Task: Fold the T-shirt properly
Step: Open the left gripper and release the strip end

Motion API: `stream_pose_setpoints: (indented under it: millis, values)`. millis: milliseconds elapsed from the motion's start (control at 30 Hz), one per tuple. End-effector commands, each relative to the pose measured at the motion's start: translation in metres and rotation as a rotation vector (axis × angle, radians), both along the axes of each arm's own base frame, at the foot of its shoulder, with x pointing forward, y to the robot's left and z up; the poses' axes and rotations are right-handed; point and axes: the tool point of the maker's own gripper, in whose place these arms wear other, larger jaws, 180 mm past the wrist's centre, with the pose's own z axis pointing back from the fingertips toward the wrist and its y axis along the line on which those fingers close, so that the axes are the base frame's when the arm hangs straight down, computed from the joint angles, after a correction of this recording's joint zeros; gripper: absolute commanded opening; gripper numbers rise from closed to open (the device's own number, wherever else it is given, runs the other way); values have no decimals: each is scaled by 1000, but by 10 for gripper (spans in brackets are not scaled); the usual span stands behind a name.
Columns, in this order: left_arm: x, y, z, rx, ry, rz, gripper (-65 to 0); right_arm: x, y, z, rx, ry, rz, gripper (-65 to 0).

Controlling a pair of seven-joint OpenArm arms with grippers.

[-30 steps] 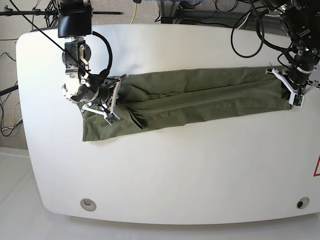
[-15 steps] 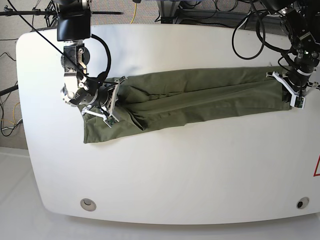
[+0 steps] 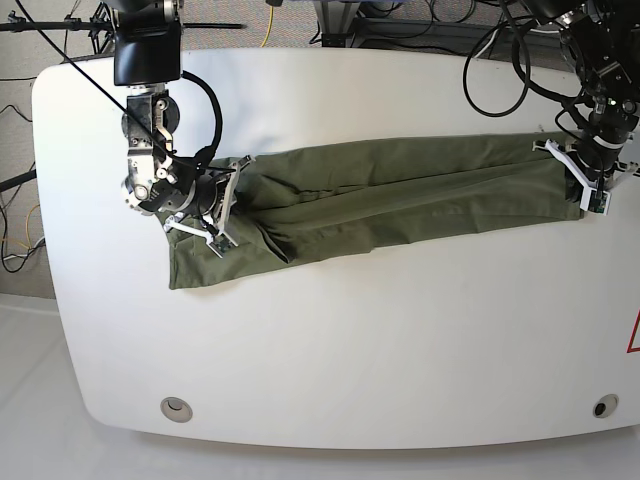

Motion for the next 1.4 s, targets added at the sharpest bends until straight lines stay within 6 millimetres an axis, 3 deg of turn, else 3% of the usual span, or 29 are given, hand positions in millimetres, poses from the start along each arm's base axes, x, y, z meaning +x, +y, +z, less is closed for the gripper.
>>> stream_pose_setpoints:
  millis: [0,367,833,1167,1233,1367]
  values:
    - [5,5,16,21,-51,-9,-640,-16,-19,-13,-109,76,5,-647]
    - [-18,13,5,1,-22,11,-636,-9,-2,12,-99,4,37,-643]
    - [-21,22,7,-67,-46,10,-636,-6,19,29,-61,-51,53,-638]
    - [-17,13,1,-67,-43,12,-635,-13,46,43,-8,-101,65,-618]
    - [-3,13,12,-69,-92,18,-637,-18,48,47,-7,-102,54,-629]
    - [5,13,20,-75,-129,30,-639,-24,50,53,-11,-114,62,-635]
